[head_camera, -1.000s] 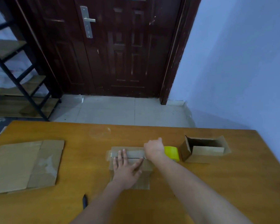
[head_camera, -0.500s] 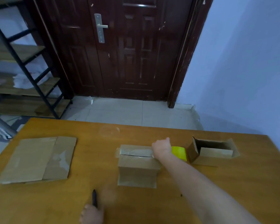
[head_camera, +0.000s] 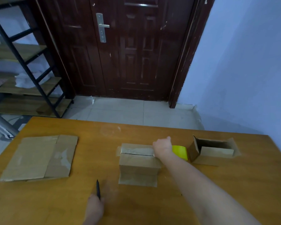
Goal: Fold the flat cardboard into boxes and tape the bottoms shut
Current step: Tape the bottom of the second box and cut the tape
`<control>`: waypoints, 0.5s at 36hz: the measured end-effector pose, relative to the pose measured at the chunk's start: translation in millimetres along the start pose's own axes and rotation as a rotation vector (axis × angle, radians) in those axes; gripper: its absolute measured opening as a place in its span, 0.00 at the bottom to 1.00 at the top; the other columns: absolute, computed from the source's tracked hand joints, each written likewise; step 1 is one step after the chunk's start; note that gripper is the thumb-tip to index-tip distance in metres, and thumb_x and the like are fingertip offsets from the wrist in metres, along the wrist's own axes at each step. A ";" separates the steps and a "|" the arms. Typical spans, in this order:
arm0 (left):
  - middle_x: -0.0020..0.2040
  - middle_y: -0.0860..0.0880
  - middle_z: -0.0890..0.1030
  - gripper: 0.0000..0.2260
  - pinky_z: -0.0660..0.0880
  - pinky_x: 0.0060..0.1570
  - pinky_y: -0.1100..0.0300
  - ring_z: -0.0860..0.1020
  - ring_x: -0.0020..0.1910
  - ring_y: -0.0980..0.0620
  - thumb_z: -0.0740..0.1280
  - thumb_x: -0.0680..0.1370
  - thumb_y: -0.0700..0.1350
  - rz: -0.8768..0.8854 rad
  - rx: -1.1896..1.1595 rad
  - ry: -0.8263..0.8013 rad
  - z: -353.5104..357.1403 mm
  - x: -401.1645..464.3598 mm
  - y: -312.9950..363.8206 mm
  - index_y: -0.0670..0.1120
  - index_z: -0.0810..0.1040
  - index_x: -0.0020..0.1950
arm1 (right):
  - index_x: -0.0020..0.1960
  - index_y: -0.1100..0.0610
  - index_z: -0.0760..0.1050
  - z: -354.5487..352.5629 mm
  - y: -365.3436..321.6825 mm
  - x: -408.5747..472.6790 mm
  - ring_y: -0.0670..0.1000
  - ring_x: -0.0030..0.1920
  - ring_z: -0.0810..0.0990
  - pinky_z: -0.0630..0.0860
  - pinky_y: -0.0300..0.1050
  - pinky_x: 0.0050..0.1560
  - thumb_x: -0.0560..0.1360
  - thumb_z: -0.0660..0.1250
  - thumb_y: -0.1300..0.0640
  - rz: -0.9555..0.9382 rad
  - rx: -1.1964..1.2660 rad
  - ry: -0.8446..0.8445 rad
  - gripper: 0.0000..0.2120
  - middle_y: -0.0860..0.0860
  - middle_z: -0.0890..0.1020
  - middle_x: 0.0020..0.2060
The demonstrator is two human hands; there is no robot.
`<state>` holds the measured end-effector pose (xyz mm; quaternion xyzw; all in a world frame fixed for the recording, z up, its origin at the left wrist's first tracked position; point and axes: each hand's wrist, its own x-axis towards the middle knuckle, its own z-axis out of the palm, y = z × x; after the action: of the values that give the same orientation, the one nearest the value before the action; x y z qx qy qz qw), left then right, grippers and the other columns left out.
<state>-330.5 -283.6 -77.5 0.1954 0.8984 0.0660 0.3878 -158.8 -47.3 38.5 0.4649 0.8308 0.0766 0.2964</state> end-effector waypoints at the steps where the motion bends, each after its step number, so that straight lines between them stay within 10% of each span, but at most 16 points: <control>1: 0.57 0.39 0.77 0.12 0.74 0.50 0.54 0.78 0.55 0.42 0.61 0.80 0.43 0.003 -0.007 -0.019 -2.6 -1.7 1.0 0.36 0.69 0.59 | 0.60 0.53 0.76 -1.1 -0.7 -0.8 0.54 0.54 0.79 0.64 0.51 0.60 0.77 0.62 0.58 0.004 0.002 -0.001 0.13 0.50 0.81 0.54; 18: 0.53 0.39 0.76 0.09 0.72 0.37 0.54 0.75 0.42 0.44 0.61 0.80 0.44 0.055 -0.027 0.036 0.5 10.5 4.0 0.38 0.68 0.55 | 0.62 0.53 0.75 -1.6 0.1 2.7 0.54 0.58 0.79 0.65 0.52 0.61 0.78 0.62 0.54 0.003 0.029 -0.008 0.14 0.50 0.80 0.58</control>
<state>-335.5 -275.7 -83.8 0.2133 0.8985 0.0923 0.3725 -160.7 -44.8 38.7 0.4706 0.8299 0.0632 0.2930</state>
